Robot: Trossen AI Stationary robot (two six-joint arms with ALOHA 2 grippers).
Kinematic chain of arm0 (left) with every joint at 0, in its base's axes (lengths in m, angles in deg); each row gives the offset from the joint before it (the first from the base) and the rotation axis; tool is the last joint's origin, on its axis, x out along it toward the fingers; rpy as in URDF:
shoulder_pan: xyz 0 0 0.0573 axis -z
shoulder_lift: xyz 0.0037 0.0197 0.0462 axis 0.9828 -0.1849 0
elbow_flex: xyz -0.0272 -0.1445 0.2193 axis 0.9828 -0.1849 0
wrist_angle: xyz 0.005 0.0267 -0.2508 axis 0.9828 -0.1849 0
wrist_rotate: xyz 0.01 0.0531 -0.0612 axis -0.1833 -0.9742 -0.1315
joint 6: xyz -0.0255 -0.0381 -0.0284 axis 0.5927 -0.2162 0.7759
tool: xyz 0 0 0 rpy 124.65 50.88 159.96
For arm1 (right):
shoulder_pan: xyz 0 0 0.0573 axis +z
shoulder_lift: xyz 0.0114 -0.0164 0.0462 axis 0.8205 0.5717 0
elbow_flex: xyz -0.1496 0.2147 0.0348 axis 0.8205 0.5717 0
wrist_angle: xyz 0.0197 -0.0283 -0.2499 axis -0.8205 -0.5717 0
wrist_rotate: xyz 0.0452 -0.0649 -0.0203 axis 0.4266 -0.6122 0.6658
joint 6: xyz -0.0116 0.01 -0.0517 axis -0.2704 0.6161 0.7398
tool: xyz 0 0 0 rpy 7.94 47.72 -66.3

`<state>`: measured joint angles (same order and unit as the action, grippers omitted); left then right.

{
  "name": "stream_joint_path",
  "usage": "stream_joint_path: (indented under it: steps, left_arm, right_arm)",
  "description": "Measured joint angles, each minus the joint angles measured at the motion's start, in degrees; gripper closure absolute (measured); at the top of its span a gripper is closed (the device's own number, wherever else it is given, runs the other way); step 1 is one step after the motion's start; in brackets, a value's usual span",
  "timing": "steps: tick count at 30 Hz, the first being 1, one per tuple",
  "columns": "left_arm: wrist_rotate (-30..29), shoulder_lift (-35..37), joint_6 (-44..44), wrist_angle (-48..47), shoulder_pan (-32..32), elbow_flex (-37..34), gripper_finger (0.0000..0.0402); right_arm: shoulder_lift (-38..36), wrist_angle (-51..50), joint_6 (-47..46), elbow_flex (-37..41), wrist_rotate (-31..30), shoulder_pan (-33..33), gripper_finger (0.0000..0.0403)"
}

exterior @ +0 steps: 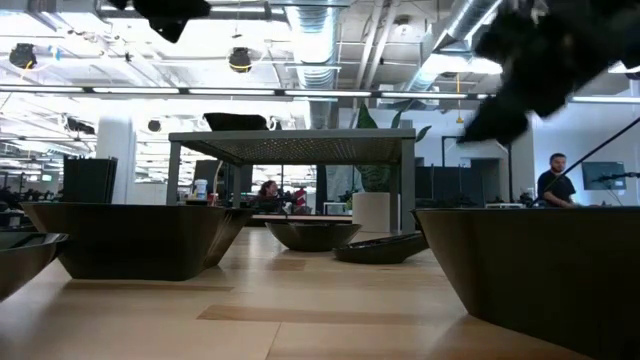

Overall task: Pick & Place Mini shaped plates
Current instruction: Stack the black distorted square plate on top of the black distorted square plates on the shelf

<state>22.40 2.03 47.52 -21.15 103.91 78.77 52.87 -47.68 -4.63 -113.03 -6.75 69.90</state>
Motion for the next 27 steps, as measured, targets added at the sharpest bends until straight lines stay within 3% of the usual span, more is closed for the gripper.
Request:
stream_joint_path:
  steps: [5,21,27]
  left_arm:
    - [-0.1,-1.0,0.1,3.4,2.5,-2.5,0.0297]
    - [-0.2,-1.4,0.1,6.7,2.2,-2.8,0.0298]
    - [-0.2,-1.4,0.1,7.0,2.2,-2.8,0.0298]
  right_arm:
    - [1.4,-4.5,-0.2,0.0,-5.8,-1.2,0.0237]
    - [17.8,-7.3,1.9,-0.1,-5.3,-7.5,0.0249]
    - [18.7,-6.8,1.9,-0.2,-4.6,-8.0,0.0305]
